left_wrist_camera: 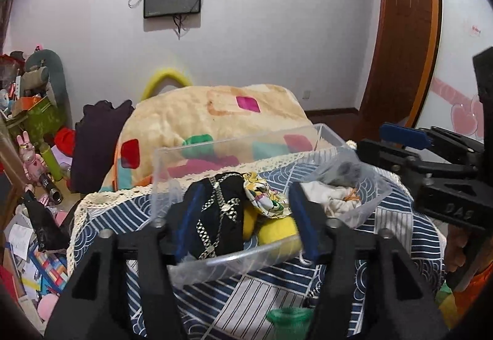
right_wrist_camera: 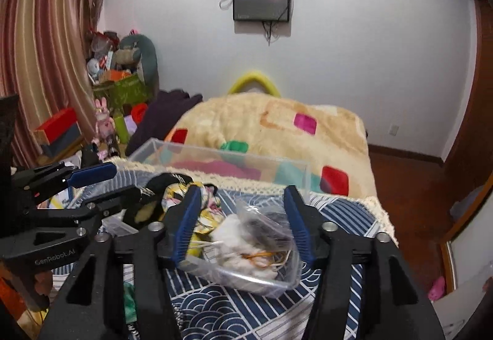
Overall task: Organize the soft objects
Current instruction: 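Grasp the green knit glove with the left tool while the right tool grasps the beaded cord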
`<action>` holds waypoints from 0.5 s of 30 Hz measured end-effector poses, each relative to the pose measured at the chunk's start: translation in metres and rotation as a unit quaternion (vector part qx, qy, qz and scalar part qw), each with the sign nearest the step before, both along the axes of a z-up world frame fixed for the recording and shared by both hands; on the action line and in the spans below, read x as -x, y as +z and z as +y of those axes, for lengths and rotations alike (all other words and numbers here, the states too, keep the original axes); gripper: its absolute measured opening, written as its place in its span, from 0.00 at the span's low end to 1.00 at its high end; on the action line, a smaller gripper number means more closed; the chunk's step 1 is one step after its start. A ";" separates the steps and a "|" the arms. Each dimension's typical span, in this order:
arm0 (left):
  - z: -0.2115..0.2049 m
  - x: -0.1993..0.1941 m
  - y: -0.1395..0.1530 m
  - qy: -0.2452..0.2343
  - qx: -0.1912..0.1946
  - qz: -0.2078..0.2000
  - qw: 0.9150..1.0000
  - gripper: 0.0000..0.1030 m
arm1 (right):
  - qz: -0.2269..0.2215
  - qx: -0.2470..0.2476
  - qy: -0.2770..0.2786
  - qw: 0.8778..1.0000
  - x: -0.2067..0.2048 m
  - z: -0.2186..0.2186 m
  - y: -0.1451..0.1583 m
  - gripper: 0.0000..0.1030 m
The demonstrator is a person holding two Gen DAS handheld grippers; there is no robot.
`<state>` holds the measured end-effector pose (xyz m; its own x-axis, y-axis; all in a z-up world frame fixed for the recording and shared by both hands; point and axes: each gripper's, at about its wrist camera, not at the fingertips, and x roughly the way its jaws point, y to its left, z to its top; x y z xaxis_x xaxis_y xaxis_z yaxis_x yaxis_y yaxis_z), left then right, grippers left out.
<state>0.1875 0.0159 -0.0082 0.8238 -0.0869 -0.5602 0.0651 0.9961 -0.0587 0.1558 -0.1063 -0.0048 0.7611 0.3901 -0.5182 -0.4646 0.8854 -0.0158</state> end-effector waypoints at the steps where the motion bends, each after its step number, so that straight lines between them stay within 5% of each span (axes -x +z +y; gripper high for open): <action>1: 0.002 0.006 0.003 0.003 0.002 -0.007 1.000 0.62 | -0.007 -0.002 0.001 1.000 0.005 -0.001 0.003 0.52; 15: -0.006 0.074 -0.001 0.006 -0.011 -0.037 0.999 0.94 | -0.041 0.019 0.028 0.999 0.056 0.004 -0.008 0.62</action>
